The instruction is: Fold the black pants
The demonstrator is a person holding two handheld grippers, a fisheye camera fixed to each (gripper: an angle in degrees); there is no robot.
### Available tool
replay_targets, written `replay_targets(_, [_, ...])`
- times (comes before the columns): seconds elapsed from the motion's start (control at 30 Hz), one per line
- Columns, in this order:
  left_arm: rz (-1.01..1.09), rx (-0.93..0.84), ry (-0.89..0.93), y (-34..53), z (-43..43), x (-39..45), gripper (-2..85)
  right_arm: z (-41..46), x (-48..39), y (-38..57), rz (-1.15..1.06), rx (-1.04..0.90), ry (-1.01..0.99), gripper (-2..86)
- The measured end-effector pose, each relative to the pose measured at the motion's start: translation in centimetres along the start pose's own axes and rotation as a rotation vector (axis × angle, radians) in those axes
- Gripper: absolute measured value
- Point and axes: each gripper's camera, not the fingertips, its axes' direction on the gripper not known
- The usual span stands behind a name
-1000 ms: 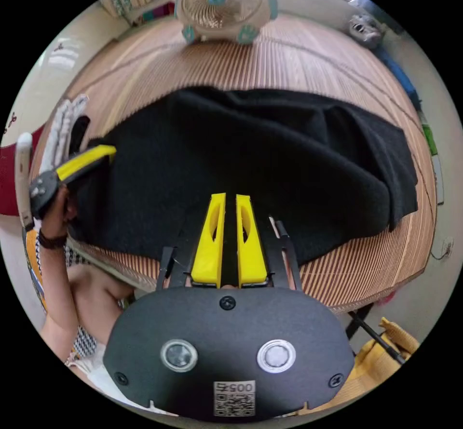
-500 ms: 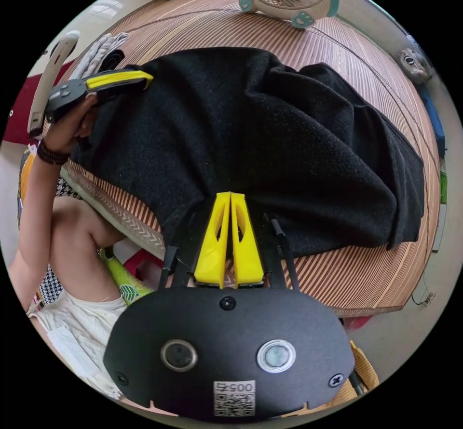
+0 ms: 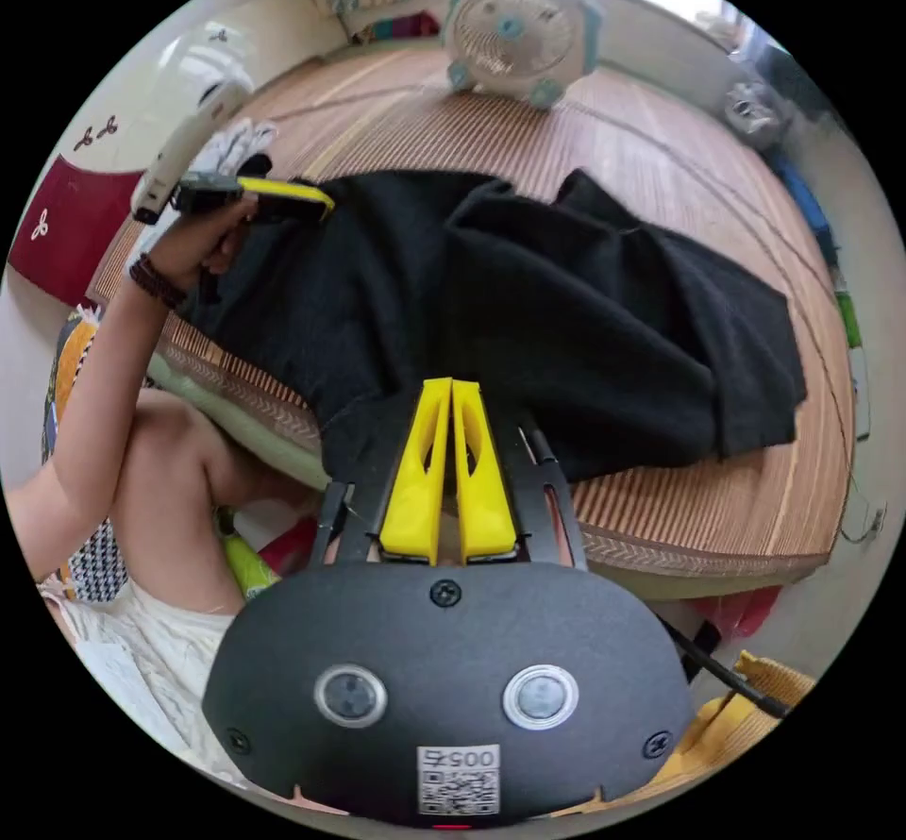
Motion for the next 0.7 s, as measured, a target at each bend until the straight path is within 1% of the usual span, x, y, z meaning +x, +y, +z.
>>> replay_targets(0.07, [-0.005,0.008,0.008,0.0,-0.5,-0.2,-0.6,-2.1,3.2,2.6,0.110,0.108,0.119,2.4])
replay_targets(0.2, [-0.033,0.151,0.055,0.9,-4.0,-0.8,-0.4,-2.4,6.9,5.6,0.193,0.129,0.296,5.1])
replay_targets(0.3, [-0.023,0.200,0.048,1.5,-5.0,-0.6,-0.4,-0.9,8.0,6.3,0.166,0.104,0.376,6.1])
replay_targets(0.37, [-0.017,0.192,0.043,1.4,-4.6,-0.4,-0.4,0.6,7.7,6.2,0.115,0.095,0.463,6.6])
replay_targets(0.43, [-0.010,0.170,0.043,1.2,-3.5,-0.4,-0.4,1.5,7.5,6.0,0.102,0.106,0.500,6.5])
replay_targets(0.5, [-0.004,0.159,0.024,0.9,-3.0,-0.3,-0.4,2.6,7.5,5.6,0.079,0.074,0.507,6.1])
replay_targets(0.57, [0.007,0.156,0.007,0.8,-2.7,0.0,-0.4,3.6,7.4,5.2,0.053,0.041,0.537,3.8])
replay_targets(0.7, [0.018,0.153,0.007,0.5,-2.2,0.1,-0.4,2.3,7.2,4.6,0.050,0.065,0.580,-0.2])
